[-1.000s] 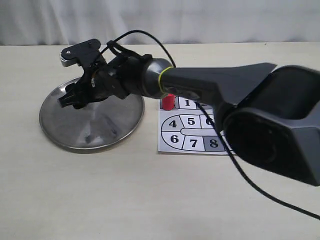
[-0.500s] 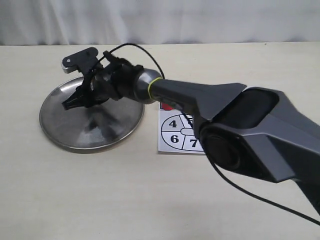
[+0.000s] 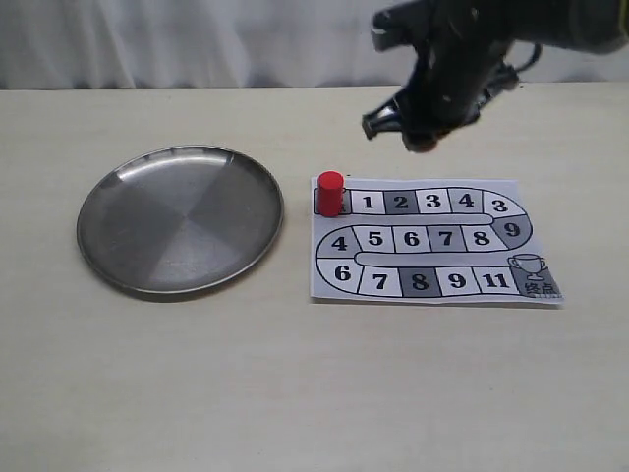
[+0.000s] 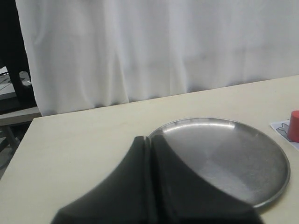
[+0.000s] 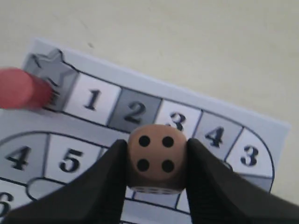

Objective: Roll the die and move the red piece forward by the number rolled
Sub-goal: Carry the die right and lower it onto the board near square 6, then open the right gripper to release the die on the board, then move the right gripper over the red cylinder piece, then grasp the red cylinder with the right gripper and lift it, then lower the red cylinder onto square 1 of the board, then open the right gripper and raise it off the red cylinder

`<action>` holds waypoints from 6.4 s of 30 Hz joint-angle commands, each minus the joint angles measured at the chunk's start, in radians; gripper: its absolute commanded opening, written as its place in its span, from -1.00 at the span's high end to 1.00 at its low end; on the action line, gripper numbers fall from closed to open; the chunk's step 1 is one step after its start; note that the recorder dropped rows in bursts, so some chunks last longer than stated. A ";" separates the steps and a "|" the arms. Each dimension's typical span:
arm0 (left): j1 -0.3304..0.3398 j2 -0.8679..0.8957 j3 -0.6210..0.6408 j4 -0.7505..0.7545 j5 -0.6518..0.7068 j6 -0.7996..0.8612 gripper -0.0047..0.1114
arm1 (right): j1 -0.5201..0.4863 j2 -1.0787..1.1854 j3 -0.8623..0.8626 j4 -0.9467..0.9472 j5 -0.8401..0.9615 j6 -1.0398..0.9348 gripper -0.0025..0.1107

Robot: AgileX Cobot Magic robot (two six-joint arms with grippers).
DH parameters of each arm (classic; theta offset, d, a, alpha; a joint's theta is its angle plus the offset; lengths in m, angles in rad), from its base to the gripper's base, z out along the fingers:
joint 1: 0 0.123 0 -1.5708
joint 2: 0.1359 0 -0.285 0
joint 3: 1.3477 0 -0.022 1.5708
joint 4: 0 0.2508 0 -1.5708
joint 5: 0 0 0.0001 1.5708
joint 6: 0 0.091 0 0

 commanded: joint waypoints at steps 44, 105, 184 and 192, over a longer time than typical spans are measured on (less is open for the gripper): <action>-0.008 -0.003 0.002 -0.002 -0.009 -0.001 0.92 | -0.026 -0.196 0.166 -0.031 -0.185 0.020 -0.14; -0.008 -0.003 0.002 -0.002 -0.009 -0.001 0.92 | -0.024 -0.118 0.226 0.342 -0.036 -0.224 0.87; -0.008 -0.003 0.002 -0.002 -0.009 -0.001 0.92 | -0.016 0.302 -0.017 0.351 -0.325 -0.314 0.88; -0.008 -0.003 0.002 -0.002 -0.009 -0.001 0.92 | -0.016 0.311 -0.017 0.351 -0.270 -0.314 0.88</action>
